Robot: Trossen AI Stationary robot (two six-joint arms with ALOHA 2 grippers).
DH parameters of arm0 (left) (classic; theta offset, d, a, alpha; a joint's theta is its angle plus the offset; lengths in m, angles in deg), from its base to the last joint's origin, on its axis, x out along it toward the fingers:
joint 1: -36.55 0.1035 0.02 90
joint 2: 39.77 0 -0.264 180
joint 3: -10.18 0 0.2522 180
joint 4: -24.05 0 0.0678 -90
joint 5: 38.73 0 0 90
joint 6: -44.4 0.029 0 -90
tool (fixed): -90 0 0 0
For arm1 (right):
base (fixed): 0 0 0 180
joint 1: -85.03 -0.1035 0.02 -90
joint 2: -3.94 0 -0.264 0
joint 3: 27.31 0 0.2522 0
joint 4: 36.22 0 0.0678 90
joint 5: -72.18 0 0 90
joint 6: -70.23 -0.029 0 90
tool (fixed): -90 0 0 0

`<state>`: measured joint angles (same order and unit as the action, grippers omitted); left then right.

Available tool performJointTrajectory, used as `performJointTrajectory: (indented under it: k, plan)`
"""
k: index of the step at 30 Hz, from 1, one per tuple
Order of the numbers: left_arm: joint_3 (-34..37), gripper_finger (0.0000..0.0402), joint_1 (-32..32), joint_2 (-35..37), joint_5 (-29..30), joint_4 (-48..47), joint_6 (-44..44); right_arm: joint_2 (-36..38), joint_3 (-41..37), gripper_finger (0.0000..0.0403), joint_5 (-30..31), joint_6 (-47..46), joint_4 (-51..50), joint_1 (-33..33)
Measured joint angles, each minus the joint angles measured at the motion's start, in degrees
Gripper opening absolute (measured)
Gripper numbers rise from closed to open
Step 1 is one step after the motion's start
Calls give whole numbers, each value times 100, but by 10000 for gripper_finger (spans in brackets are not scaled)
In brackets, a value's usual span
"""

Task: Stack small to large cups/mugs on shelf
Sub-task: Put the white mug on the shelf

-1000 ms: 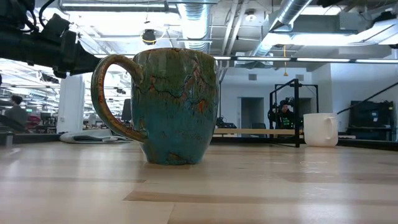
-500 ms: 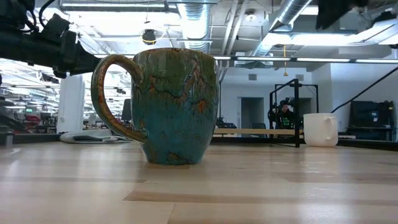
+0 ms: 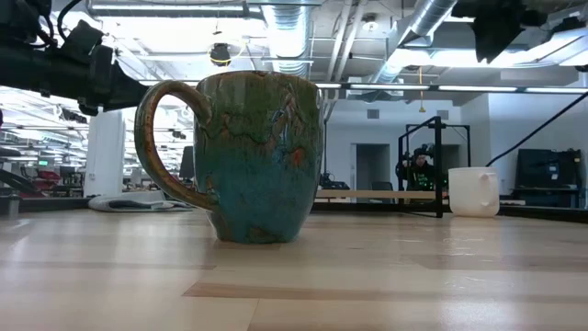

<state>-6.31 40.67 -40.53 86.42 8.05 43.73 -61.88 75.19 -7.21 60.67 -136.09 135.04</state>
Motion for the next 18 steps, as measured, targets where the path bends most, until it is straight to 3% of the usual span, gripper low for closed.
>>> performJointTrajectory:
  k: [18]
  plan:
    - [0,140,1,0,-1,-2,0,-1205,-306,132,20,-53,-94,2]
